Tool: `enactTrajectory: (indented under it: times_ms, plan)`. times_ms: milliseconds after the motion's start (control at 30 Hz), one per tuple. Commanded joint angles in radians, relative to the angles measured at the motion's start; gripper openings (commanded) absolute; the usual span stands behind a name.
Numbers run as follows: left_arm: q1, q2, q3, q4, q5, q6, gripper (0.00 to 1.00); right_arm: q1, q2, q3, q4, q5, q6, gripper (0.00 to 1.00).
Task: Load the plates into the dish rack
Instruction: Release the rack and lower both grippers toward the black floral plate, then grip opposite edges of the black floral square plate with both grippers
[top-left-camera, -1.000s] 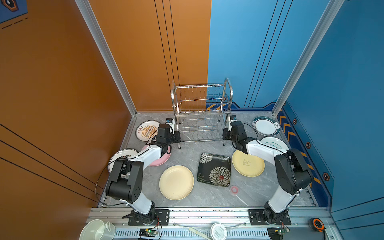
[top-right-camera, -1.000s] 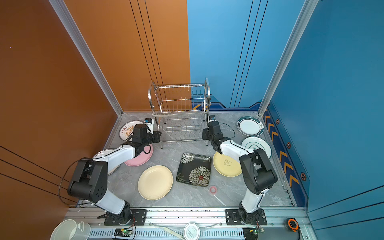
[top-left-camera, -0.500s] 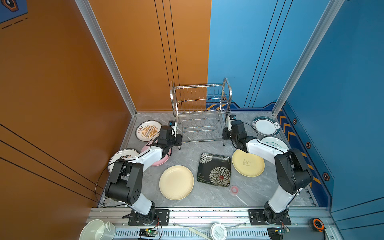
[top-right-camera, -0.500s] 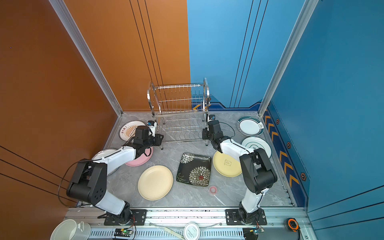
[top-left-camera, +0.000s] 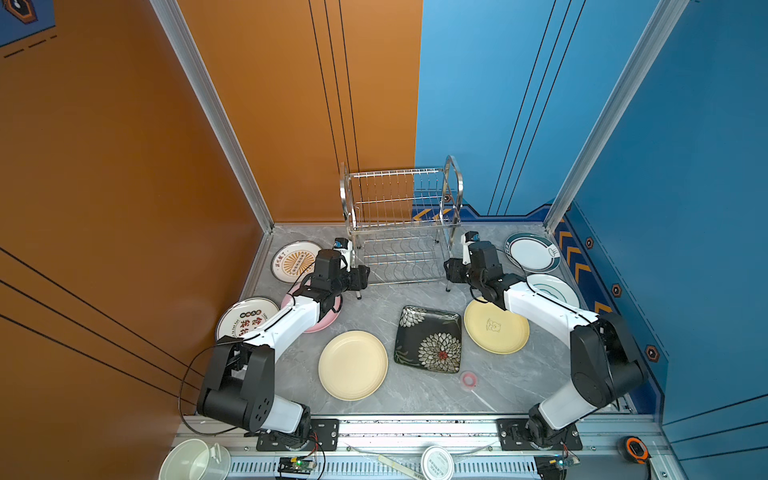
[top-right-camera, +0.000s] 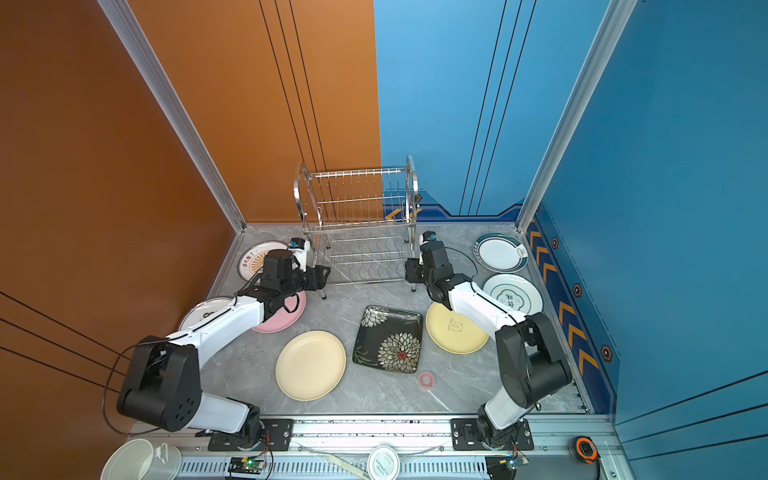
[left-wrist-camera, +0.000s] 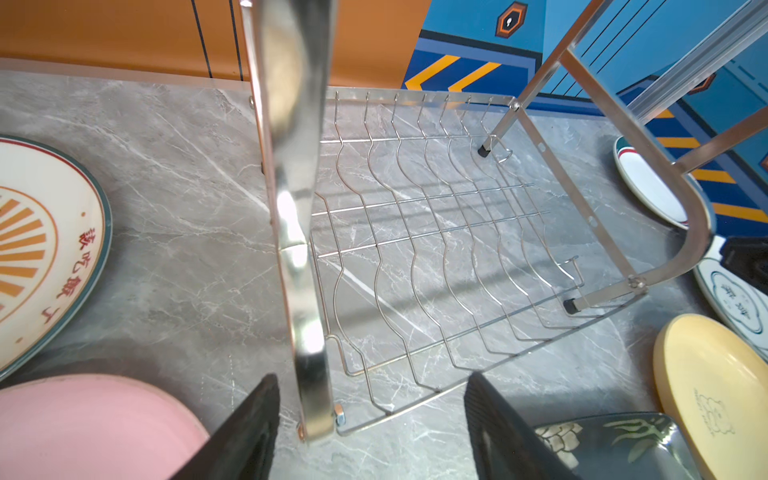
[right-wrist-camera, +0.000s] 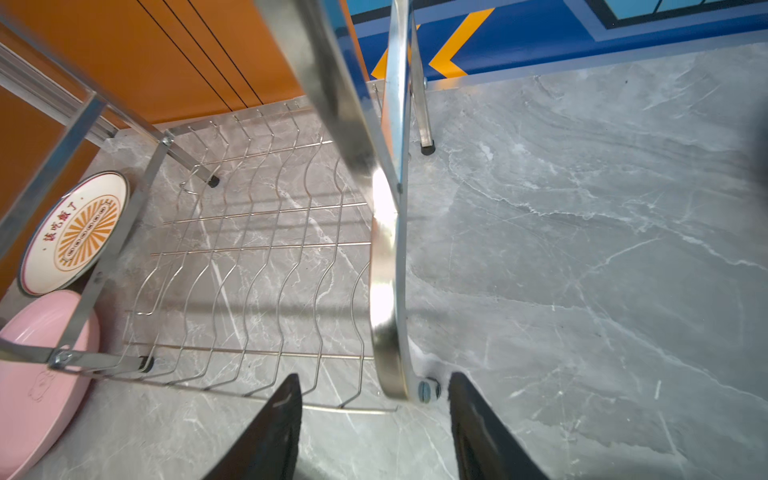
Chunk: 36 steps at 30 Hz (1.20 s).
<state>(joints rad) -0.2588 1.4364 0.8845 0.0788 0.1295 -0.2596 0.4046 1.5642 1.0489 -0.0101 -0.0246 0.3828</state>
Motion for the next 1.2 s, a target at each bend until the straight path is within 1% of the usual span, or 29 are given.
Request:
enactTrajectory:
  times_ms: [0,167,333,433,500,600,733,833,933,1033,1167]
  plan:
    - [-0.018,-0.042,-0.006,-0.079,-0.02,-0.042,0.75,-0.006,-0.077,-0.043,-0.132,-0.042,0.041,0.62]
    - [-0.057,-0.131,-0.02,-0.215,-0.058,-0.071,0.8,-0.007,-0.188,-0.121,-0.258,-0.13,0.099,0.63]
    - [-0.122,-0.222,-0.03,-0.389,-0.077,-0.113,0.82,0.001,-0.311,-0.248,-0.321,-0.188,0.179,0.64]
    - [-0.165,-0.254,-0.037,-0.45,-0.072,-0.146,0.82,0.022,-0.36,-0.314,-0.338,-0.199,0.221,0.65]
    - [-0.182,-0.257,-0.047,-0.459,-0.039,-0.188,0.84,0.045,-0.385,-0.356,-0.339,-0.2,0.251,0.65]
    - [-0.213,-0.229,-0.051,-0.459,-0.003,-0.23,0.85,0.087,-0.403,-0.398,-0.334,-0.195,0.289,0.67]
    - [-0.27,-0.144,-0.022,-0.458,0.036,-0.237,0.85,0.127,-0.395,-0.435,-0.309,-0.194,0.331,0.71]
    - [-0.291,-0.056,0.012,-0.458,0.088,-0.255,0.85,0.136,-0.36,-0.456,-0.27,-0.2,0.353,0.72]
    - [-0.311,0.014,0.043,-0.456,0.114,-0.262,0.85,0.147,-0.316,-0.453,-0.236,-0.203,0.357,0.72]
    - [-0.324,0.058,0.06,-0.447,0.135,-0.261,0.85,0.158,-0.27,-0.442,-0.21,-0.21,0.36,0.74]
    - [-0.328,0.099,0.069,-0.442,0.154,-0.26,0.85,0.17,-0.211,-0.426,-0.183,-0.215,0.366,0.79]
